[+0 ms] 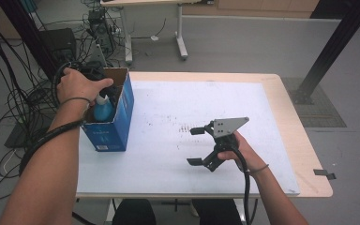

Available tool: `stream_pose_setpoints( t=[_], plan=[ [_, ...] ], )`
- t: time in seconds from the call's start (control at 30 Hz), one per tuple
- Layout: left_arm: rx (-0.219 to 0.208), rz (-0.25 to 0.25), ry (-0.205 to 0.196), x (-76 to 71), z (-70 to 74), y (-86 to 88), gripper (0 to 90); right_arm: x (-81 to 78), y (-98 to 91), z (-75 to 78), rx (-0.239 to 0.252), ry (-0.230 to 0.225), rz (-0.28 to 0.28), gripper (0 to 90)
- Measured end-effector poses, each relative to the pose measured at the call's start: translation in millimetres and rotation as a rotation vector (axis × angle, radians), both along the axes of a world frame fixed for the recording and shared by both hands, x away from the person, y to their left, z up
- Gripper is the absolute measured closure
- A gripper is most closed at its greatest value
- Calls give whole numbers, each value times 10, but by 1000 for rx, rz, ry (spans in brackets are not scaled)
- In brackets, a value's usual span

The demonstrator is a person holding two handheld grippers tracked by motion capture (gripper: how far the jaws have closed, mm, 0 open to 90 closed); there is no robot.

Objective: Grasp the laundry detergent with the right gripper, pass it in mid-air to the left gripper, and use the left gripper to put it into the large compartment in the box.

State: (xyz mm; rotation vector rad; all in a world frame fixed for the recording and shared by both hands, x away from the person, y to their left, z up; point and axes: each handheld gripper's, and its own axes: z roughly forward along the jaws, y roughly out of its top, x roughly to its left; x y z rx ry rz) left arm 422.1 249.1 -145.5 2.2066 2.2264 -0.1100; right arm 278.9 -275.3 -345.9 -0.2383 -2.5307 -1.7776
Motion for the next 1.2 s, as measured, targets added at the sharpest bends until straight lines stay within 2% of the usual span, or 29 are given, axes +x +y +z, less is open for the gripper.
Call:
stream_pose_setpoints(
  t=[0.3, 0.4, 0.53, 0.6, 0.67, 0.87, 0.97, 1.0, 1.2],
  plan=[
    [-14, -39, -23, -25, 257, -74, 188, 5, -18, 9, -2, 2, -7, 14],
    [-30, -60, -38, -42, 374, -127, 151, 7, -16, 23, -4, 1, -9, 14],
    [-51, -87, -44, -51, 460, -188, 122, 21, -16, 42, -14, 3, -11, 16],
    [-45, -94, -48, -64, 494, -242, 88, 30, -25, 61, -19, 2, -15, 16],
    [-53, -109, -46, -65, 523, -285, 51, 36, -35, 90, -31, 4, -22, 17],
    [-67, -154, -62, -101, 580, -442, 52, 63, -87, 196, -69, 14, -48, 20],
    [-69, -171, -61, -103, 585, -510, 52, 68, -113, 225, -77, 14, -56, 20],
    [-75, -192, -61, -109, 589, -575, 52, 69, -137, 260, -93, 20, -66, 21],
    [-88, -250, -51, -122, 563, -762, 52, 82, -231, 349, -144, 48, -100, 25]
  ],
)
